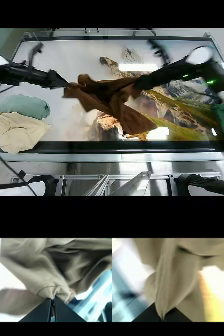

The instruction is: Fold the shirts.

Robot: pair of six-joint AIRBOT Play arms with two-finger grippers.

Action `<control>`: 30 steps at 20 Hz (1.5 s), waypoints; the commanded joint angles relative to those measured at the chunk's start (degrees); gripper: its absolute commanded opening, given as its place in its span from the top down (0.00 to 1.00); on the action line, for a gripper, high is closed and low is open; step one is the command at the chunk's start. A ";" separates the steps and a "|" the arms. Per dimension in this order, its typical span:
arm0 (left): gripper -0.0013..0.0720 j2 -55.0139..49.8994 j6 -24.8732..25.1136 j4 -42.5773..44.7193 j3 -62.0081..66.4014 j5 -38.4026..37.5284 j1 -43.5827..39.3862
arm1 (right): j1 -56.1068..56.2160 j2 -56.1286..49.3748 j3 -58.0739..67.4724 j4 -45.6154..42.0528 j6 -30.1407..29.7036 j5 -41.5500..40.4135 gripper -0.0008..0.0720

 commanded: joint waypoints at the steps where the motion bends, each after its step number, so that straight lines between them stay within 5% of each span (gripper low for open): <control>1: 0.96 8.72 -0.87 -1.05 -0.02 0.70 6.43 | -13.46 8.02 2.45 -8.48 2.16 -4.46 0.96; 7: 0.96 7.69 -2.82 2.49 -0.04 -4.00 11.82 | -20.04 5.73 3.93 -5.92 -3.54 -18.88 0.96; 13: 0.96 10.80 0.50 -4.70 0.07 0.85 13.05 | -20.17 5.55 3.98 1.68 -8.17 -20.13 0.96; 18: 0.96 24.85 3.43 -16.09 0.92 -3.67 13.31 | -20.20 20.39 4.07 1.64 -10.40 -18.45 0.96; 23: 0.95 36.33 3.39 -15.30 13.18 4.72 23.41 | -20.09 32.41 6.36 1.60 -12.46 -24.17 0.96; 26: 0.95 31.30 2.23 -15.78 13.25 2.43 26.18 | -19.96 25.64 6.36 6.34 -11.98 -20.46 0.96; 30: 0.95 18.10 3.43 -12.57 3.39 1.33 17.44 | -18.40 7.50 6.34 8.28 -9.29 -16.13 0.96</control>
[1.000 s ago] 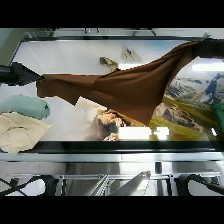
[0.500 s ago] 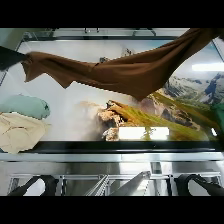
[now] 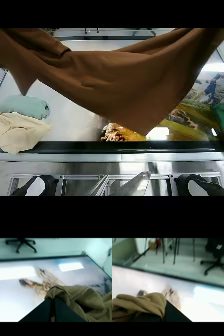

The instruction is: Fold the shirts.

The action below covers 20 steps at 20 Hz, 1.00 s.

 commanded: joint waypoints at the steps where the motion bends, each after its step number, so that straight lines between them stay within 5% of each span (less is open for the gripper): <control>1: 0.96 -10.40 0.24 3.76 -6.86 -2.25 -5.51 | 0.68 -14.21 0.15 2.01 3.76 3.10 0.96; 3: 0.96 -16.55 0.09 8.59 -12.20 -4.09 -7.82 | 0.33 -22.23 0.15 1.99 4.87 4.79 0.94; 5: 0.95 -21.75 -0.20 14.88 -17.84 -3.80 -9.29 | 0.09 -28.26 0.15 1.95 6.12 7.30 0.49; 6: 0.68 -24.46 -0.20 17.77 -19.85 -3.89 -9.60 | -0.28 -30.56 0.15 1.97 7.48 9.44 0.39; 8: 0.00 -28.94 -0.31 19.69 -21.81 -4.04 -8.90 | -1.90 -32.39 0.15 1.95 8.70 14.80 0.39; 14: 0.01 -36.83 -2.36 20.26 -15.91 -7.02 -2.47 | -9.11 -30.99 -4.04 1.73 13.14 37.55 0.40; 16: 0.01 -36.98 -2.34 20.20 -14.43 -6.91 -2.01 | -9.27 -27.87 -13.73 1.75 14.08 37.13 0.41; 20: 0.01 -36.96 -2.32 20.22 -11.98 -6.60 -2.05 | -6.56 -17.14 -39.41 2.49 15.52 23.08 0.41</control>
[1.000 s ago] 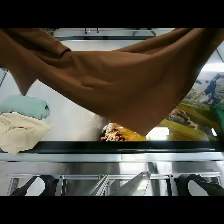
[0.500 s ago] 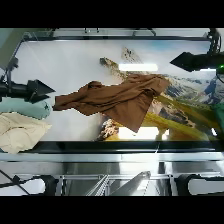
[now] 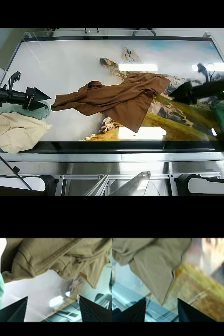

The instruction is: Fold the shirts.

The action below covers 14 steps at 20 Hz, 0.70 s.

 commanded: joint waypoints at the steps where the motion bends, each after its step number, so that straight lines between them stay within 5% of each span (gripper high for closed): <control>1: 0.01 -0.48 -0.17 0.31 2.21 0.26 0.37 | 3.23 7.82 -19.85 1.77 1.77 -10.19 0.41; 10: 0.01 -0.48 -0.17 -0.07 3.32 0.70 0.37 | 31.39 3.17 -30.14 18.71 4.13 -41.42 0.41; 12: 0.01 -0.48 -0.17 0.13 3.32 1.09 0.37 | 33.62 1.86 -29.70 19.71 3.48 -43.23 0.64; 14: 0.01 -0.48 -0.17 0.92 3.32 1.29 0.37 | 33.62 1.92 -29.05 19.74 3.45 -43.28 0.66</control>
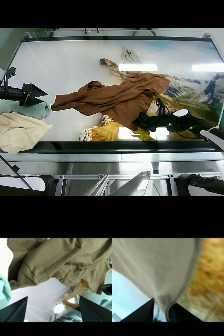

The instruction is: Fold the shirts.

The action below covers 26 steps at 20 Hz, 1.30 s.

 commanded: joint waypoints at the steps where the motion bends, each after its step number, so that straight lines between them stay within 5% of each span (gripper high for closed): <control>1: 0.01 -0.02 0.07 1.97 0.07 0.57 0.02 | 2.75 -1.03 0.50 1.16 -1.11 -5.03 0.81; 2: 0.01 -0.04 0.02 3.48 0.00 0.70 0.02 | 2.73 -0.76 0.81 1.11 -1.84 -4.46 0.96; 7: 0.01 -0.04 -2.95 12.13 -1.53 2.49 -2.75 | 0.09 2.43 1.25 -0.85 -2.62 -1.77 0.96; 14: 0.01 -0.28 -1.77 12.24 -7.78 19.06 -12.63 | -14.95 8.11 1.25 -5.01 -2.64 7.58 0.96; 24: 0.04 -0.31 -0.09 18.71 -7.78 13.66 -16.33 | -22.71 8.79 1.36 -5.11 -5.25 10.05 0.96; 25: 0.17 -0.31 0.00 18.29 -7.78 13.92 -16.65 | -22.71 8.79 1.36 -5.11 -5.22 9.99 0.96; 26: 0.41 -0.31 0.94 17.46 -7.78 13.90 -16.87 | -22.71 8.79 1.36 -5.11 -5.25 9.97 0.96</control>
